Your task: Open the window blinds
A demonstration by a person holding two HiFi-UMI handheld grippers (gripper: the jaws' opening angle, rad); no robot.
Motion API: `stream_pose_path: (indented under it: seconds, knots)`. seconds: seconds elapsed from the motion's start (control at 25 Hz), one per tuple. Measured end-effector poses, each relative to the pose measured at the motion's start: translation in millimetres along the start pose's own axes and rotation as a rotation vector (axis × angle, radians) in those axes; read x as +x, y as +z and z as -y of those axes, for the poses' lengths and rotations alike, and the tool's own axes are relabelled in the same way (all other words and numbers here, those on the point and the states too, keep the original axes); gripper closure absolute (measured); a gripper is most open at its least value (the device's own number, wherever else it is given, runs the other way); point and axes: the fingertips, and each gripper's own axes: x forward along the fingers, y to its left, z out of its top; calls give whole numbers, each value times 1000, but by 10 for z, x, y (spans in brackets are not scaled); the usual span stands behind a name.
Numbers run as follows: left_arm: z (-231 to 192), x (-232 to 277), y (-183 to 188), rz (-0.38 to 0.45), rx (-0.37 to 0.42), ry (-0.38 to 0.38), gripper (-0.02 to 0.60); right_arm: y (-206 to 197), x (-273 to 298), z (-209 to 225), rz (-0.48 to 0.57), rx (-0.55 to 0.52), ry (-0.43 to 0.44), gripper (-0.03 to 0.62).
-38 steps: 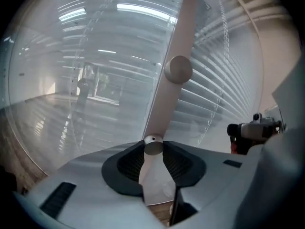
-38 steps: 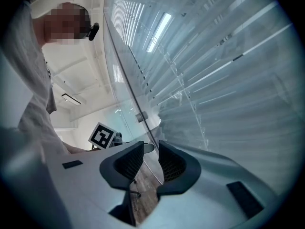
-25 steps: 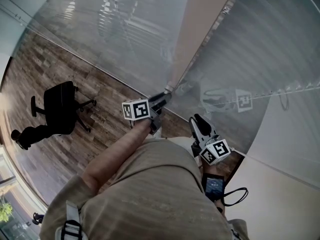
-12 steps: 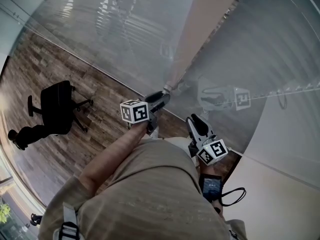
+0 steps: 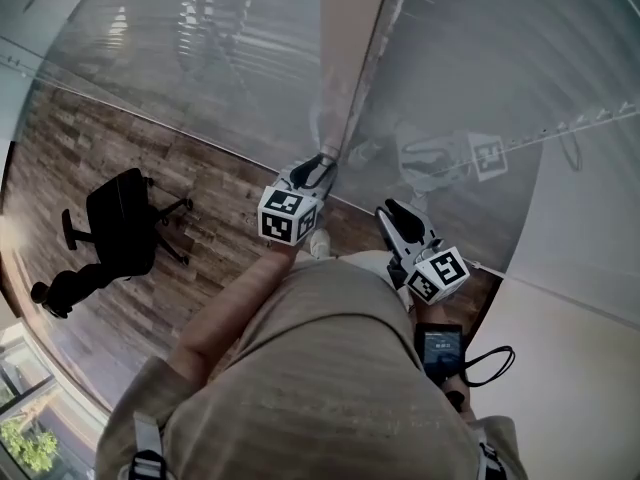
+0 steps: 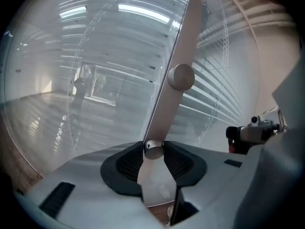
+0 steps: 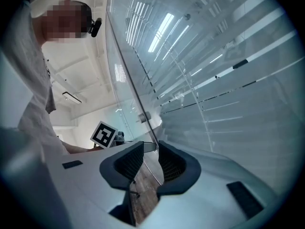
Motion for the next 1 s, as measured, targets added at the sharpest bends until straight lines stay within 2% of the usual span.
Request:
stream_pose_path:
  seconds: [0.12, 0.2, 0.4, 0.76, 1.0]
  knots:
    - [-2, 3, -12, -1, -8, 5, 434, 5, -12, 3, 2, -3, -4, 491]
    - [0, 1, -19, 4, -44, -6, 437, -1, -23, 11, 3, -2, -7, 491]
    - [-25, 38, -12, 47, -259, -78, 443, -10, -14, 64, 4, 3, -7, 491]
    - [-38, 71, -27, 66, -378, -140, 442, -33, 26, 83, 1, 17, 1, 491]
    - [-31, 45, -12, 80, -402, -156, 442, -8, 34, 50, -1, 16, 11, 491]
